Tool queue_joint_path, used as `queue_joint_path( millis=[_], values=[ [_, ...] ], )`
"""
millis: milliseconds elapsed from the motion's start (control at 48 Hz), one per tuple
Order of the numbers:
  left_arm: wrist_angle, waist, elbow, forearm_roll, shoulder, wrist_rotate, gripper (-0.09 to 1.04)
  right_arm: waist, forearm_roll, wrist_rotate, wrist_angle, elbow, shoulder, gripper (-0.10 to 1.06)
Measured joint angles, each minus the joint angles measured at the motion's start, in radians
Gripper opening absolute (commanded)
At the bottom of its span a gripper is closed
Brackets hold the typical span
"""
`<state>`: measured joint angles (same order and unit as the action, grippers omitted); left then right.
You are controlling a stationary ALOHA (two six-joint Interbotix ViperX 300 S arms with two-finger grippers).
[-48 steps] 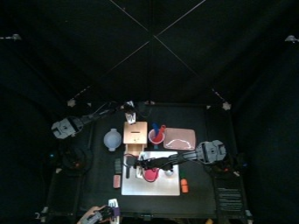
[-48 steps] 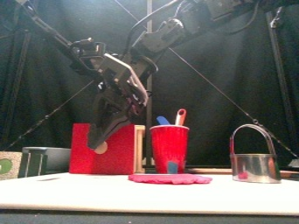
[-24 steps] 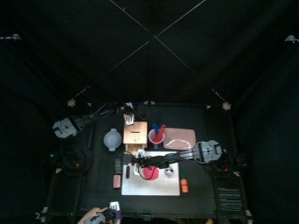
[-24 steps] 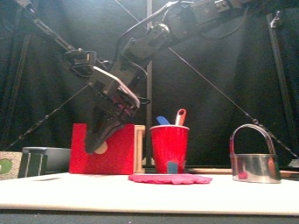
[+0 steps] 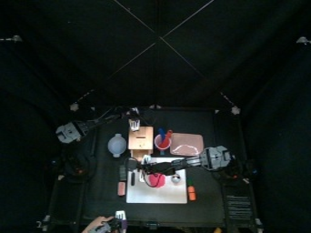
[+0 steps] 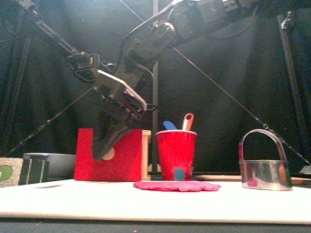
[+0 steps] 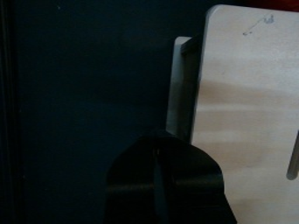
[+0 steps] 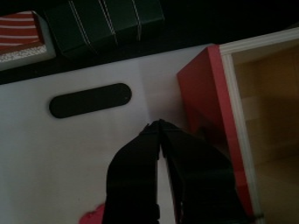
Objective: Get the cutter from the drawer then cut the dough then place the extra dough in the bowl
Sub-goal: Shut the drawer
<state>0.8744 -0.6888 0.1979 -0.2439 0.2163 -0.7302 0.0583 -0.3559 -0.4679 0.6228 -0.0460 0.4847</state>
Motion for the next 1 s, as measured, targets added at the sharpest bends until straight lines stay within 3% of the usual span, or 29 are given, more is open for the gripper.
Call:
queue_joint_path(
  millis=[458,708,1000],
  values=[
    [-0.006,0.000,-0.002,0.006,0.017,-0.002,0.35,-0.002,0.017,0.000,-0.009,-0.052,0.000,0.09],
    [-0.008,0.000,-0.002,0.008,0.017,-0.002,0.35,0.018,0.064,0.000,-0.005,-0.052,0.000,0.09],
    [-0.011,0.000,-0.002,0.008,0.017,-0.005,0.35,0.028,0.071,0.000,0.009,-0.029,0.000,0.09]
  ],
)
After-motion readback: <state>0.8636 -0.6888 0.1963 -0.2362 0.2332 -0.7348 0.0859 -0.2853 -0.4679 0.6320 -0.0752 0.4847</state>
